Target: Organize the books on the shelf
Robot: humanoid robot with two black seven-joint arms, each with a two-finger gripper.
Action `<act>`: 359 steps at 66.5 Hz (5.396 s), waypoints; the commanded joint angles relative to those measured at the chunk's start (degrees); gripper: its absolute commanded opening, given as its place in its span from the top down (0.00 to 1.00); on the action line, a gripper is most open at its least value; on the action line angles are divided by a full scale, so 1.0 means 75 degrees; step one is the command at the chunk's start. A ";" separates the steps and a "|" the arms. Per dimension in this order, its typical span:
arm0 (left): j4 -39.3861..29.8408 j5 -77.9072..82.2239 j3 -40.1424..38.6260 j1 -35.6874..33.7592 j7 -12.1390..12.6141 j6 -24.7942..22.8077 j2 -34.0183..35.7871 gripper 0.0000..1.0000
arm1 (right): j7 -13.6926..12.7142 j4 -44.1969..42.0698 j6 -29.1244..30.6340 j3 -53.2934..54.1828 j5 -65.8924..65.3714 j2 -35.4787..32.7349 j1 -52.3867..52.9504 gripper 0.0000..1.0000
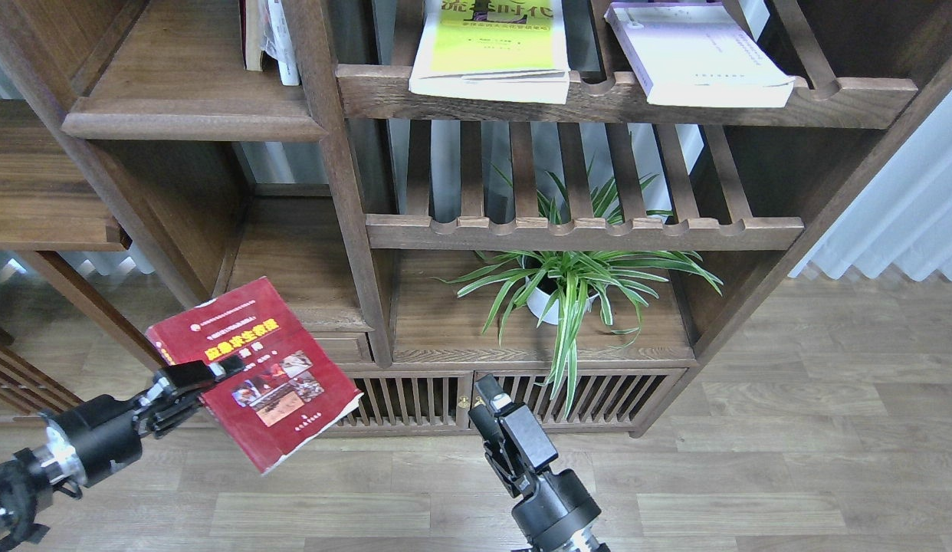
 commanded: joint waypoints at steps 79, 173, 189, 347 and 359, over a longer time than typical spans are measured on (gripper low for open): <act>-0.0379 0.0742 -0.4283 0.0352 -0.0466 -0.0001 0.3468 0.96 | -0.0015 -0.0095 -0.0002 0.0037 -0.0022 0.0000 0.0013 0.01; 0.1730 0.3729 -0.2912 -0.6246 0.2089 -0.0001 0.0258 0.95 | -0.0027 -0.0153 -0.0002 0.0037 -0.0022 0.0000 0.0013 0.01; 0.2175 0.4761 -0.3041 -0.6656 0.2131 -0.0001 0.0106 0.95 | -0.0027 -0.0153 -0.0002 0.0037 -0.0022 0.0000 0.0013 0.01; 0.4871 0.8523 -0.4342 -0.7792 0.1081 -0.0001 -0.3516 0.96 | -0.0027 -0.0142 -0.0002 0.0037 -0.0022 0.0000 0.0013 0.01; 0.5480 0.8523 -0.4307 -0.8050 0.0694 -0.0001 -0.3820 0.96 | -0.0027 -0.0142 -0.0002 0.0037 -0.0022 0.0000 0.0013 0.01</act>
